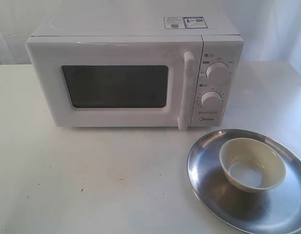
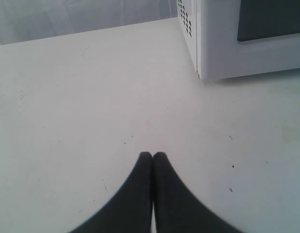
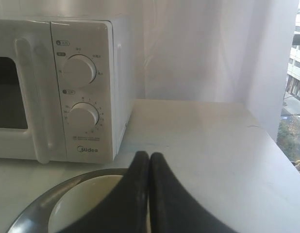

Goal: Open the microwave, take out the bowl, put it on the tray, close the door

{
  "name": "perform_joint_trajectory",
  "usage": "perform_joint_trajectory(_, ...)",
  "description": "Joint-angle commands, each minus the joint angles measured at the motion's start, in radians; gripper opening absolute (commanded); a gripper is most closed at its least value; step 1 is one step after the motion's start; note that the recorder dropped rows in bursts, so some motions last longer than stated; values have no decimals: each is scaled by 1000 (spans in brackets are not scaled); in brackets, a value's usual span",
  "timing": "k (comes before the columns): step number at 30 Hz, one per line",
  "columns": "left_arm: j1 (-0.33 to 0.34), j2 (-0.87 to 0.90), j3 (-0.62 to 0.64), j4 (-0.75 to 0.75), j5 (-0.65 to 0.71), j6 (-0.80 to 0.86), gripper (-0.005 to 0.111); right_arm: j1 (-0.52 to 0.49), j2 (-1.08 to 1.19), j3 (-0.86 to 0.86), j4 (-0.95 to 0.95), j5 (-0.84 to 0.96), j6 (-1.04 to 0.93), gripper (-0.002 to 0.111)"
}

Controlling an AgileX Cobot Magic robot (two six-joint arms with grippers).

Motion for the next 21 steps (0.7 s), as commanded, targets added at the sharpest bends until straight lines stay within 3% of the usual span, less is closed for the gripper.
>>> perform_joint_trajectory(1, -1, -2, 3, -4, -1, -6, 0, -6, -6, 5, 9, -4, -11, 0)
perform_joint_trajectory(21, -1, -2, 3, -4, -1, -6, 0, -6, -6, 5, 9, -2, -4, 0)
